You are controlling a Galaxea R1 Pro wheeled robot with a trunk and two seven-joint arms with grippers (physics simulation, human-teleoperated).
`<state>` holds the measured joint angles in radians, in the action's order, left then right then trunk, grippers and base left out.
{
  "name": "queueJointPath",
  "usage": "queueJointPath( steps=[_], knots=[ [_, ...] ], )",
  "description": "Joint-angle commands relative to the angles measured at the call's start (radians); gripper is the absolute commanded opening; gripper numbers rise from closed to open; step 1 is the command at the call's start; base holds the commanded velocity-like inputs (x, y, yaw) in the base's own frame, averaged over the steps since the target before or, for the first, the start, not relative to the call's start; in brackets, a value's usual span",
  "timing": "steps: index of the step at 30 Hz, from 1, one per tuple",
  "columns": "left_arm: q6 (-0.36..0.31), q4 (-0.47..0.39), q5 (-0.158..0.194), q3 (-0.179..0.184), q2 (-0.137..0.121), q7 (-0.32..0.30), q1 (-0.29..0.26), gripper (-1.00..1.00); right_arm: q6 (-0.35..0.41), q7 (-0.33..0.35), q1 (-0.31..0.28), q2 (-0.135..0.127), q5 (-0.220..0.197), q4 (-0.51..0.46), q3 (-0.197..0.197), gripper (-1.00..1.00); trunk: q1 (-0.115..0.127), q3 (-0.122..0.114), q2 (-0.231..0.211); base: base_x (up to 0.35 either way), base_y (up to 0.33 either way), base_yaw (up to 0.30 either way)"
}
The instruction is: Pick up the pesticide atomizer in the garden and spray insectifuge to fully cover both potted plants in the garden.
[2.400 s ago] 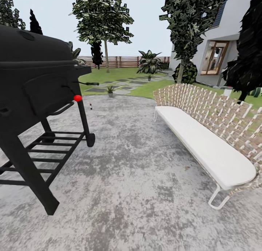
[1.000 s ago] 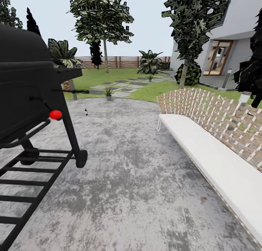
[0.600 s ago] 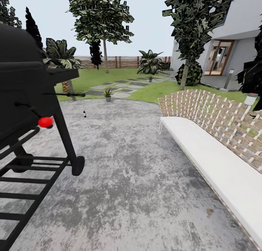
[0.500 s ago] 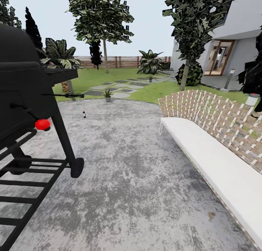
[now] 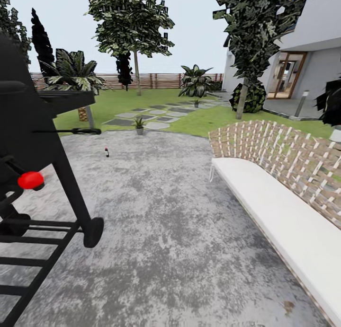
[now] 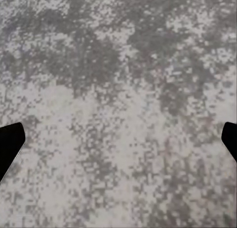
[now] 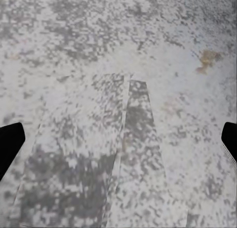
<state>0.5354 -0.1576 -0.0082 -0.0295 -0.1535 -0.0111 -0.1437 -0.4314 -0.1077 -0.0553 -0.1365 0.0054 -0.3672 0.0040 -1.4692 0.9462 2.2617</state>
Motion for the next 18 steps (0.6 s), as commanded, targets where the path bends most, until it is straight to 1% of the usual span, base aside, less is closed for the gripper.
queueJointPath(
  steps=[1, 18],
  knots=[
    [0.003, 0.001, -0.001, -0.003, 0.000, -0.001, -0.001, 1.00, -0.003, -0.003, -0.001, 0.000, 0.001, 0.001, 0.001, 1.00, 0.000, 0.001, 0.000, 0.336, 0.000, 0.000],
    [0.005, 0.013, -0.002, -0.001, 0.001, -0.001, -0.001, 1.00, -0.003, -0.003, 0.000, 0.000, 0.001, 0.001, 0.001, 1.00, 0.000, 0.001, 0.000, 0.337, -0.006, 0.000]
  ],
)
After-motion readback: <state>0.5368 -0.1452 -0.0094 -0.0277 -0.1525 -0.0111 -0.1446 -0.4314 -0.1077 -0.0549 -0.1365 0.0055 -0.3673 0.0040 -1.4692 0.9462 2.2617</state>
